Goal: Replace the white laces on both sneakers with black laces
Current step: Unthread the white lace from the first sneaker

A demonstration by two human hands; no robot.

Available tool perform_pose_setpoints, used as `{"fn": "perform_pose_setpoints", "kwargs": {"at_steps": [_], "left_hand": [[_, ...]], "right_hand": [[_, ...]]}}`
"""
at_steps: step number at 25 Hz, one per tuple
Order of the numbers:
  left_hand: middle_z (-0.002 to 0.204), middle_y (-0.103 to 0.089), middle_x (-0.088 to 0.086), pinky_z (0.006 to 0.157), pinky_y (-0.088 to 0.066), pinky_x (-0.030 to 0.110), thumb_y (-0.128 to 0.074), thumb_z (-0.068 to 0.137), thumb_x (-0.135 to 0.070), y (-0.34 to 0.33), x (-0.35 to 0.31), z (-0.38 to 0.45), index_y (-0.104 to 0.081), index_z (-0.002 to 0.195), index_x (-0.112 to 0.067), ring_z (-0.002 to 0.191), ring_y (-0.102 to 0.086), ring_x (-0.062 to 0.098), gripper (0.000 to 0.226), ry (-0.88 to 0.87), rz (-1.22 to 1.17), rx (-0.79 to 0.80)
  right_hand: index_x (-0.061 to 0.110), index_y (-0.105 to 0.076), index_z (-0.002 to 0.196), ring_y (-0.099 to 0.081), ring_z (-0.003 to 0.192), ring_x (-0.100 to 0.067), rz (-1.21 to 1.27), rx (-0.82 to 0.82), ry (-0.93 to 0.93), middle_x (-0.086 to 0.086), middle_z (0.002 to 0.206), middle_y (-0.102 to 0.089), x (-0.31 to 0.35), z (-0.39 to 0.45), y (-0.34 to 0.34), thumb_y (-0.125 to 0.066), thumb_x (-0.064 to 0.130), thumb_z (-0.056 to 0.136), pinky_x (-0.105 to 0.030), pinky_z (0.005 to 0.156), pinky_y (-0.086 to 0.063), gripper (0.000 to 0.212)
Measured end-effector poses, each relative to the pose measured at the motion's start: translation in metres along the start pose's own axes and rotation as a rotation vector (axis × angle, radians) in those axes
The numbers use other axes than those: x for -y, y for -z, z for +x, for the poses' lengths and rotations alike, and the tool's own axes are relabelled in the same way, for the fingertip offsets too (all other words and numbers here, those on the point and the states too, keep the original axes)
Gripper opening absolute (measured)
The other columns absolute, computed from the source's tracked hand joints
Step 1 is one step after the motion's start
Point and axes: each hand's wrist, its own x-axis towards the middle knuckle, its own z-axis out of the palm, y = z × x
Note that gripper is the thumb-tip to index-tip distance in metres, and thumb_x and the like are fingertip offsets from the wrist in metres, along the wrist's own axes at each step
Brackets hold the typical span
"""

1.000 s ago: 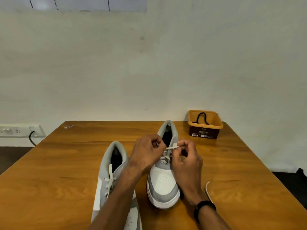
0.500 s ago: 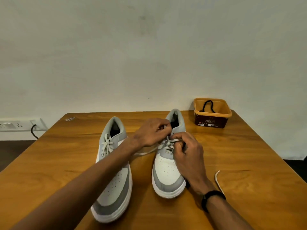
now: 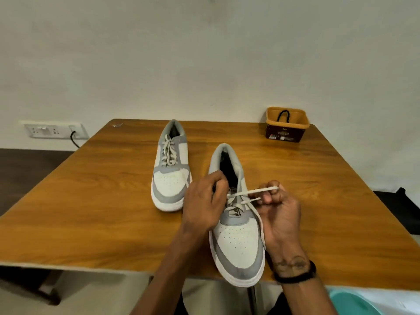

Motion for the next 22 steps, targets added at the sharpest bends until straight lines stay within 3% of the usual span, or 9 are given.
{"fn": "perform_pose_setpoints", "kwargs": {"at_steps": [2, 3, 6, 8, 11, 15, 18, 22], "left_hand": [[0.069, -0.059, 0.0, 0.056, -0.041, 0.043, -0.044, 0.102, -0.018, 0.002, -0.004, -0.021, -0.059, 0.084, -0.016, 0.061, -0.053, 0.02, 0.024, 0.019, -0.084, -0.089], [0.071, -0.059, 0.0, 0.057, -0.042, 0.044, -0.044, 0.104, -0.016, 0.002, -0.006, -0.028, -0.061, 0.089, -0.015, 0.061, -0.053, 0.021, 0.022, 0.029, -0.123, -0.133], [0.074, -0.06, -0.002, 0.059, -0.043, 0.048, -0.044, 0.107, -0.018, -0.001, -0.004, -0.034, -0.063, 0.098, -0.016, 0.061, -0.054, 0.02, 0.021, 0.043, -0.14, -0.201], [0.074, -0.061, -0.002, 0.059, -0.044, 0.049, -0.043, 0.108, -0.019, 0.0, -0.001, -0.033, -0.063, 0.099, -0.017, 0.062, -0.055, 0.02, 0.022, 0.046, -0.143, -0.196], [0.078, -0.062, -0.007, 0.059, -0.046, 0.046, -0.043, 0.108, -0.021, 0.0, 0.001, -0.033, -0.064, 0.1, -0.018, 0.064, -0.056, 0.017, 0.022, 0.054, -0.154, -0.185], [0.072, -0.06, -0.005, 0.054, -0.043, 0.047, -0.043, 0.108, -0.022, -0.002, 0.001, -0.035, -0.064, 0.101, -0.02, 0.058, -0.052, 0.016, 0.022, 0.059, -0.165, -0.187], [0.074, -0.061, -0.003, 0.056, -0.044, 0.049, -0.043, 0.109, -0.021, -0.001, 0.004, -0.035, -0.065, 0.102, -0.019, 0.06, -0.053, 0.022, 0.023, 0.062, -0.167, -0.184], [0.076, -0.062, -0.001, 0.058, -0.045, 0.051, -0.043, 0.109, -0.021, 0.001, 0.0, -0.036, -0.065, 0.103, -0.018, 0.063, -0.054, 0.023, 0.023, 0.06, -0.183, -0.186]], "right_hand": [[0.012, -0.048, 0.072, -0.033, 0.06, -0.022, -0.03, 0.025, 0.071, -0.002, 0.059, -0.037, 0.0, -0.014, -0.001, -0.052, 0.013, 0.071, -0.036, 0.064, -0.041, 0.004], [0.009, -0.049, 0.074, -0.034, 0.059, -0.023, -0.162, 0.055, 0.14, -0.003, 0.06, -0.04, 0.001, -0.019, -0.003, -0.058, 0.02, 0.075, -0.037, 0.064, -0.042, 0.014], [0.007, -0.056, 0.079, -0.054, 0.06, -0.016, -0.844, 0.21, 0.399, 0.003, 0.066, -0.057, -0.002, -0.028, -0.005, -0.071, 0.033, 0.095, -0.034, 0.059, -0.049, 0.034], [0.016, -0.061, 0.08, -0.051, 0.057, -0.012, -1.132, 0.254, 0.456, 0.005, 0.063, -0.056, -0.003, -0.033, -0.008, -0.073, 0.039, 0.099, -0.034, 0.053, -0.044, 0.032], [0.023, -0.059, 0.081, -0.047, 0.059, -0.005, -1.084, 0.207, 0.437, 0.01, 0.065, -0.054, -0.001, -0.036, -0.006, -0.062, 0.033, 0.105, -0.026, 0.056, -0.041, 0.026], [0.015, -0.052, 0.081, -0.041, 0.058, -0.01, -0.952, 0.01, 0.592, 0.007, 0.064, -0.049, -0.002, -0.044, -0.008, -0.054, 0.03, 0.109, -0.028, 0.052, -0.038, 0.031], [0.008, -0.055, 0.086, -0.052, 0.059, -0.015, -0.878, -0.156, 0.672, -0.003, 0.065, -0.057, -0.004, -0.039, -0.005, -0.051, 0.026, 0.111, -0.027, 0.057, -0.045, 0.031], [0.015, -0.063, 0.106, -0.065, 0.074, -0.011, -0.872, -0.18, 0.587, 0.004, 0.085, -0.07, -0.004, -0.035, -0.003, -0.067, 0.031, 0.103, -0.037, 0.067, -0.054, 0.017]]}}
